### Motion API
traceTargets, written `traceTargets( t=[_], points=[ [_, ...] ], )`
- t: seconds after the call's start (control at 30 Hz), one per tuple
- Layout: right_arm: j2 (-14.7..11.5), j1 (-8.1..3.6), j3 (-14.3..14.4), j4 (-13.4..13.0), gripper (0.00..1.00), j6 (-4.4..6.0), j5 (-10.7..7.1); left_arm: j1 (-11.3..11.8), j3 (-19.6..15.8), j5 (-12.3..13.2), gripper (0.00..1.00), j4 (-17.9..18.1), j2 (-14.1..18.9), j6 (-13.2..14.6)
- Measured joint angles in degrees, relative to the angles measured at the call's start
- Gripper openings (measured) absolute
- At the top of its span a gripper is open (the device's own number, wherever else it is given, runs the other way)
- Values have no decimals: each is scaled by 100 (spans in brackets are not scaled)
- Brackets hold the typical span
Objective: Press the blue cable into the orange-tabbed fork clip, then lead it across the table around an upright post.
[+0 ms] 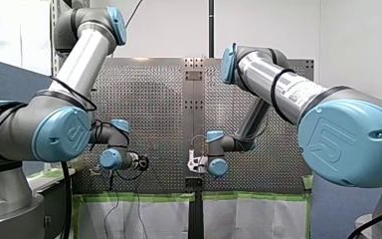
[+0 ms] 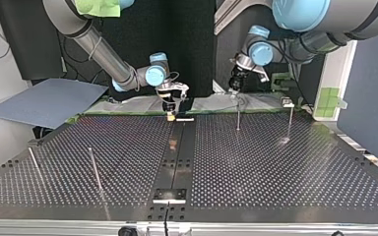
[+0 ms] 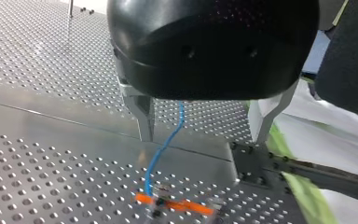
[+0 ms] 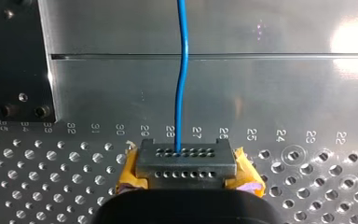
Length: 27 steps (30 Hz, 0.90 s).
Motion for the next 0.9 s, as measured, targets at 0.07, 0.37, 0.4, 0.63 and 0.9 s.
traceTargets(
  t=[0.07,0.37,0.4,0.63,0.9],
  points=[
    [7,0,0,6,0,0,-7,-93,60,-90,100,0,0,-76],
    [144,-7,0,4,0,-3,-21,-519,243,-540,100,-70,0,-218],
    [155,-11,0,2,0,-3,-22,-545,267,-594,100,-108,-2,-200],
    [178,-54,0,12,0,-3,-26,-629,436,-943,100,-316,-6,-57],
    [176,-70,-3,23,0,-3,-38,-688,583,-1391,100,-472,-7,303]
  ],
)
